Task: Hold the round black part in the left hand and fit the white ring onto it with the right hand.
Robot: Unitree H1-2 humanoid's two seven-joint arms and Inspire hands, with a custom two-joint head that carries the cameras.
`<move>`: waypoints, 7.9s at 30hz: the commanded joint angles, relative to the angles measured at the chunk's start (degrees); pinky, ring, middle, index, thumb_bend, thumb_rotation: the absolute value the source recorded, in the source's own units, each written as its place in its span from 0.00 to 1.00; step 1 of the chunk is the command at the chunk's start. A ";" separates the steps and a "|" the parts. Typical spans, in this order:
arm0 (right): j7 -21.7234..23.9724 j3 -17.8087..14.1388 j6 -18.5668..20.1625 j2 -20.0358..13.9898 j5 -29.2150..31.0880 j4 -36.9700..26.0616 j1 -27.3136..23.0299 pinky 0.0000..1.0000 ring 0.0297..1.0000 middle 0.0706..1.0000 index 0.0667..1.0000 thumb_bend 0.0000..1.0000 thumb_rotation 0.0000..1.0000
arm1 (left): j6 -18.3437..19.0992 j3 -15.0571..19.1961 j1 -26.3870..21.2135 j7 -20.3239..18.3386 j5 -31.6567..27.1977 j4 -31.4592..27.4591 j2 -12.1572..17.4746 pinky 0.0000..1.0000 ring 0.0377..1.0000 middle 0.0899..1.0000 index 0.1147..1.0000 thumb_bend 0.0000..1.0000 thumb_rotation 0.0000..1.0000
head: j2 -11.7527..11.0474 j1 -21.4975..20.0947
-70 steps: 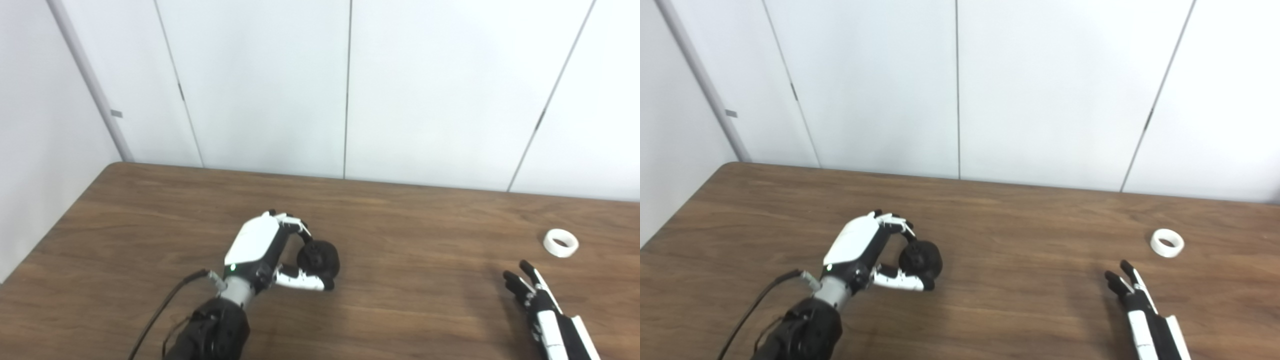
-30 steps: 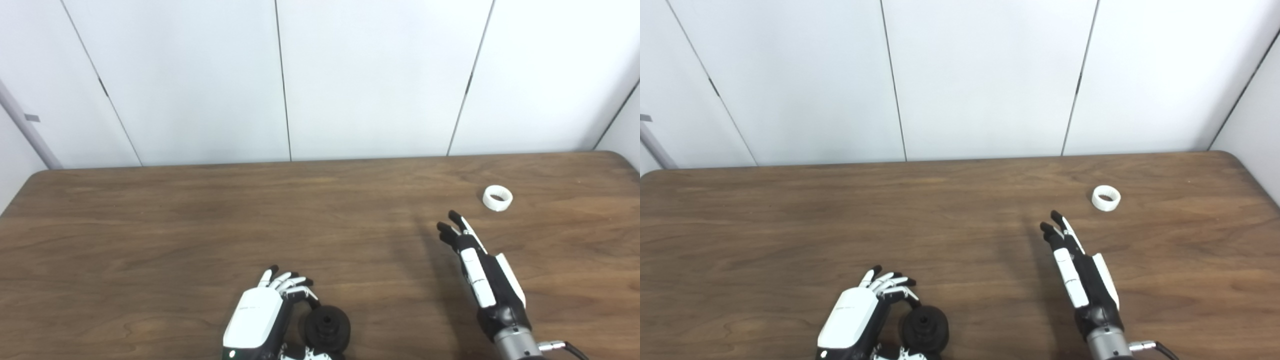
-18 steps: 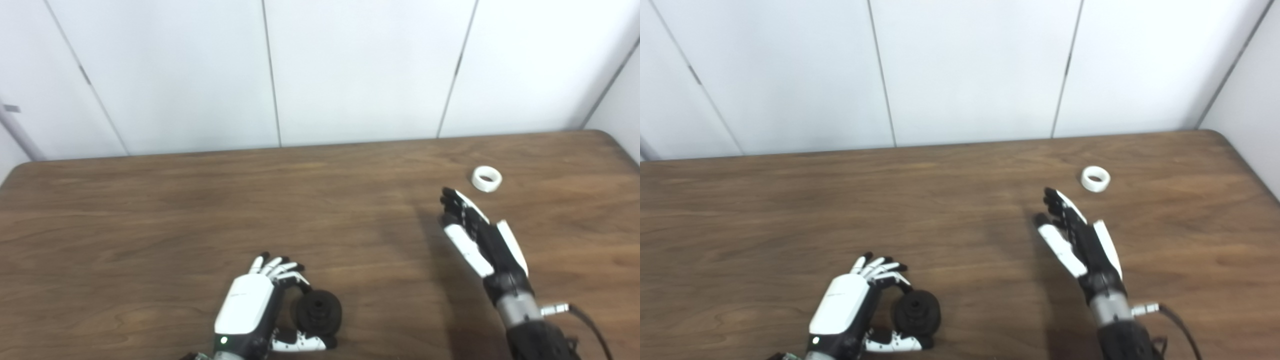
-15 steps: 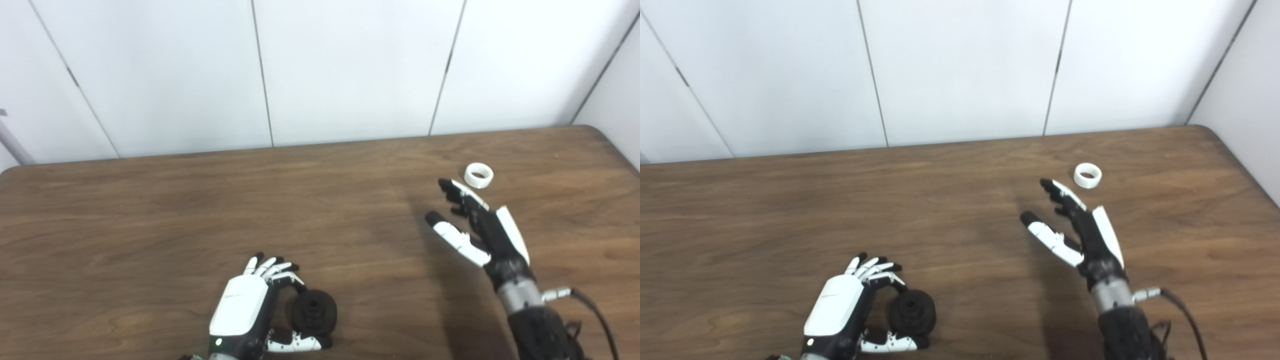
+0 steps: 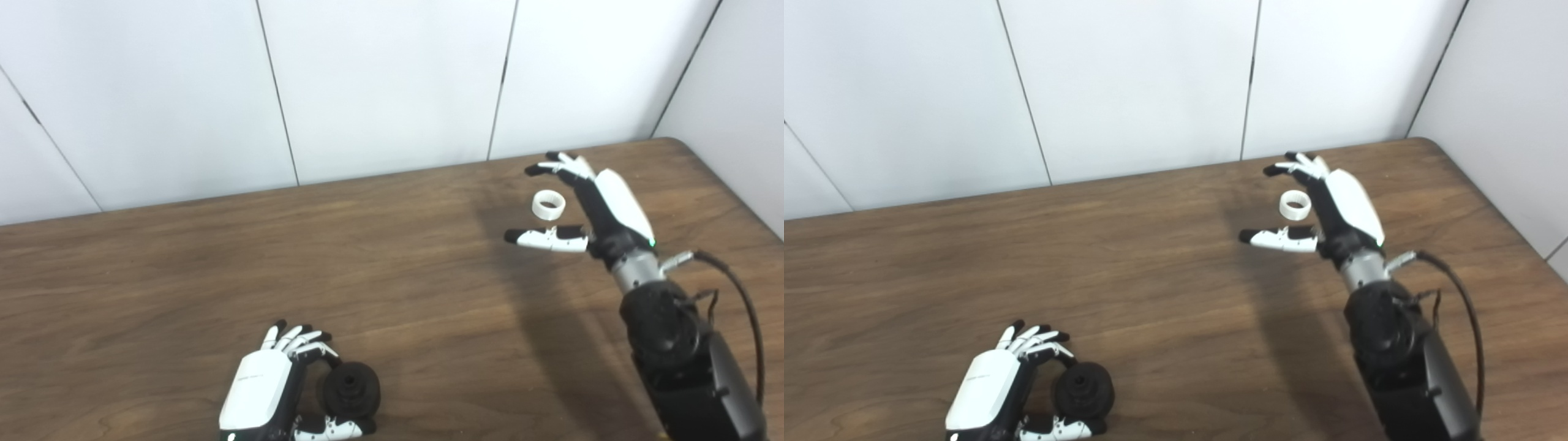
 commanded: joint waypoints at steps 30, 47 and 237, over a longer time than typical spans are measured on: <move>11.58 7.96 4.06 -8.35 -12.03 27.22 -20.74 1.00 1.00 1.00 0.72 0.84 0.33 | -1.70 3.81 1.76 -3.35 -2.25 -2.81 1.62 1.00 0.88 0.76 0.42 0.52 0.05 | -1.42 -8.04; 12.08 9.09 4.10 -7.77 -14.44 35.80 -24.92 1.00 1.00 1.00 0.73 0.83 0.32 | -2.25 4.43 2.34 -3.32 -2.43 -2.85 1.18 1.00 0.87 0.76 0.42 0.52 0.05 | -2.29 -7.69; 38.03 23.31 -8.53 8.20 -12.89 -14.86 -6.59 1.00 1.00 0.84 0.45 0.52 0.13 | 5.90 -4.68 -1.48 -2.91 8.39 -0.80 -8.01 1.00 0.89 0.78 0.42 0.52 0.05 | 6.37 16.14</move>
